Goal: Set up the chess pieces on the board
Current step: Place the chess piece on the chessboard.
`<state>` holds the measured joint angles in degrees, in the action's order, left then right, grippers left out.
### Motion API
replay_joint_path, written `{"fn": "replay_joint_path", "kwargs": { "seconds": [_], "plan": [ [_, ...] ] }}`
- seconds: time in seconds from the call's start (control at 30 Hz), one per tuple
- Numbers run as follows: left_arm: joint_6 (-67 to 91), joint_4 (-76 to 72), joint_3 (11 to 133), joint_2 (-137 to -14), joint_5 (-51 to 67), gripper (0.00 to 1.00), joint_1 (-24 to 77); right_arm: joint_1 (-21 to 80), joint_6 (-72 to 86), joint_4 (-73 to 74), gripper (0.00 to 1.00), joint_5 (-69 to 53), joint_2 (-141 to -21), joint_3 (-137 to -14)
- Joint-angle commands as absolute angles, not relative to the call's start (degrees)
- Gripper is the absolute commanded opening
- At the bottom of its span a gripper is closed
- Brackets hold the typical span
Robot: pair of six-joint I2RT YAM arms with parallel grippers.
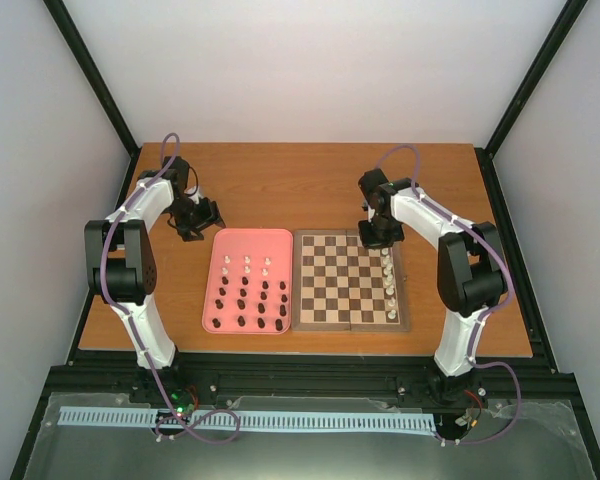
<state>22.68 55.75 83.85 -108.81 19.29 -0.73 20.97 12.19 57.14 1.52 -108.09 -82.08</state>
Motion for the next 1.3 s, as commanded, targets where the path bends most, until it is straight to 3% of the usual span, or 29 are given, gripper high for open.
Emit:
{"fn": "replay_joint_path", "kwargs": {
  "seconds": [0.0, 0.47, 1.27],
  "plan": [
    [21.7, 56.4, 85.5, -109.8, 19.2, 0.79, -0.5, 20.4, 11.4, 56.4, 0.03, 2.7, -108.9, -81.5],
    [21.6, 56.5, 85.8, -109.9, 19.1, 0.79, -0.6, 20.1, 10.8, 56.0, 0.04, 0.8, -110.9, -81.2],
    [21.7, 56.3, 85.4, -109.3, 19.3, 0.79, -0.5, 20.8, 11.0, 61.1, 0.3, -1.6, -102.8, -85.6]
  ]
}}
